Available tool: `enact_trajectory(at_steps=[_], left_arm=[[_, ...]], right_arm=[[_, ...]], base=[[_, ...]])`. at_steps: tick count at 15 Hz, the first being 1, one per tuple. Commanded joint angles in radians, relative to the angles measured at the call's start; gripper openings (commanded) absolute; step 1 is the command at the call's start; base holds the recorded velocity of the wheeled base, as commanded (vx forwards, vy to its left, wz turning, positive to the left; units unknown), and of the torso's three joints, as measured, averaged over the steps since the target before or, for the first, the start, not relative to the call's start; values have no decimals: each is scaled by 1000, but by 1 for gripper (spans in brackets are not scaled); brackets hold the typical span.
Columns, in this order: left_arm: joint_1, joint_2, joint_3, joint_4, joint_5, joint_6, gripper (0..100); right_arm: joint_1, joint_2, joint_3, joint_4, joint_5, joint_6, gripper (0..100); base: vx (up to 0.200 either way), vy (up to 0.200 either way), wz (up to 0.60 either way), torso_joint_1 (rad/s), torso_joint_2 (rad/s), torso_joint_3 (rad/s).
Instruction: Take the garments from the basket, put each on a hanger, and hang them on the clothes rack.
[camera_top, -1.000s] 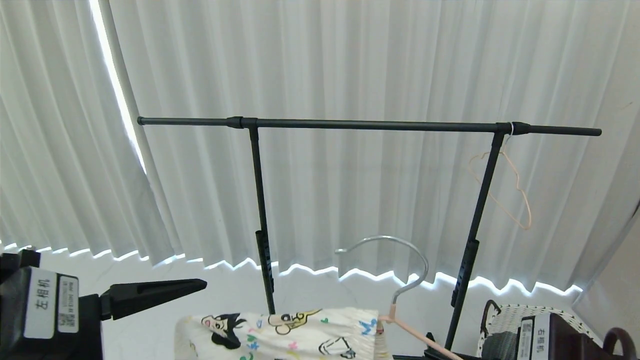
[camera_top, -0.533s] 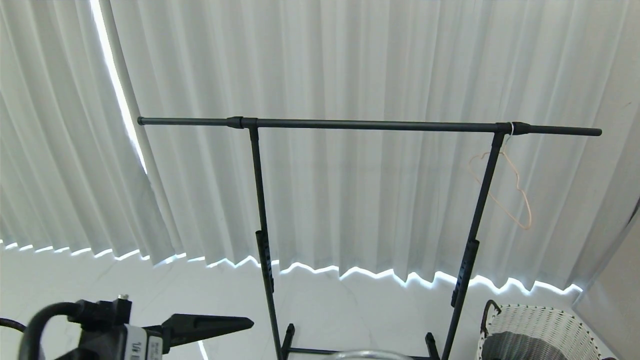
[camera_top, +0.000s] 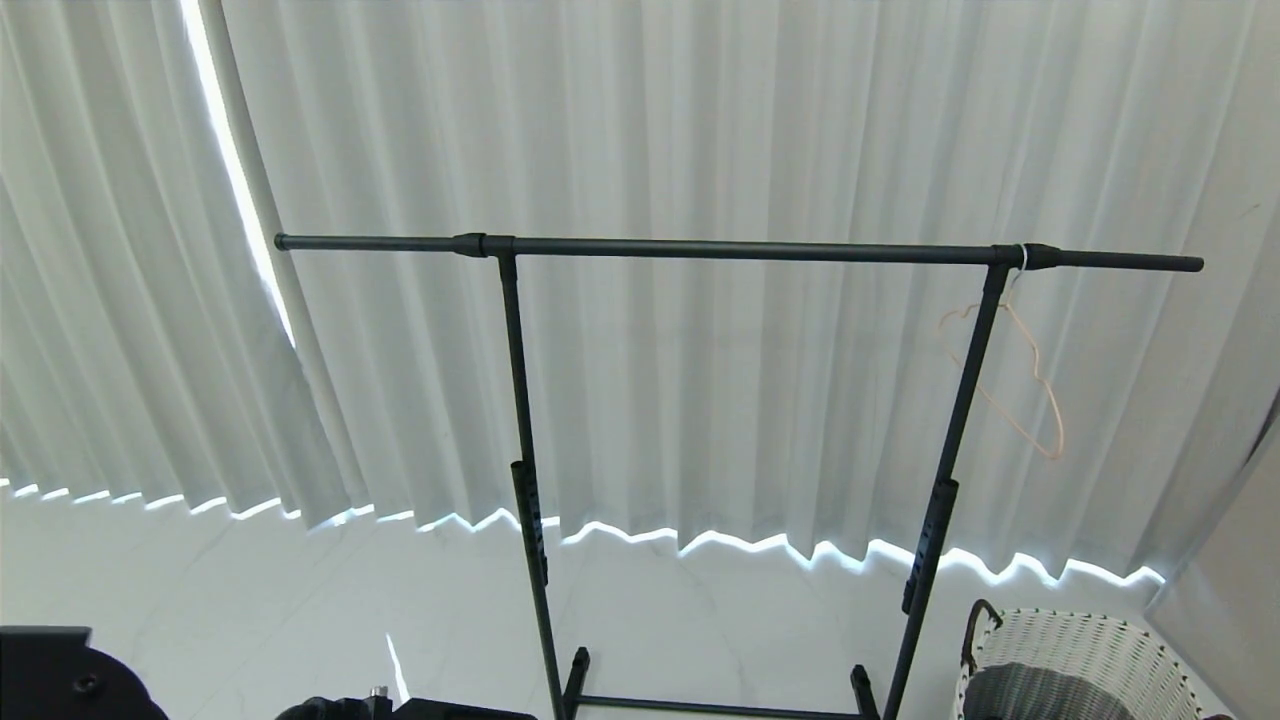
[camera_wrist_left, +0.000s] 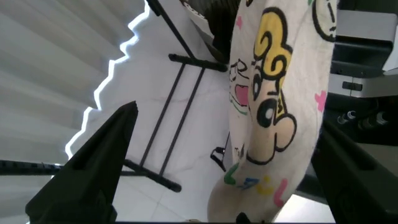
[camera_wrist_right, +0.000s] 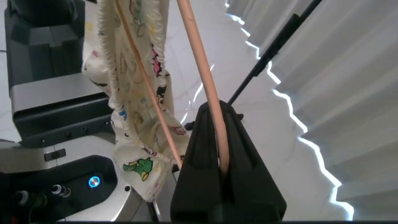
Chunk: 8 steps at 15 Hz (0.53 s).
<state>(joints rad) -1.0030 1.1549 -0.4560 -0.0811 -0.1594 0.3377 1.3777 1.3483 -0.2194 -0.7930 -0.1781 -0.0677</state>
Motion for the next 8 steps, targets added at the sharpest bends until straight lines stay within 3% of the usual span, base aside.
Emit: enact_trajectory(at_steps=[1,8], left_arm=[[-2,11,0,0,1,1,0],[-3,9,3,0,1,3,0]], right_arm=[[6,3,-2,-3,0,0,0],[18,5,5,-32,0,-23,0]], base=[[0,0,0,0,0,0],[0,0,0,0,0,0]])
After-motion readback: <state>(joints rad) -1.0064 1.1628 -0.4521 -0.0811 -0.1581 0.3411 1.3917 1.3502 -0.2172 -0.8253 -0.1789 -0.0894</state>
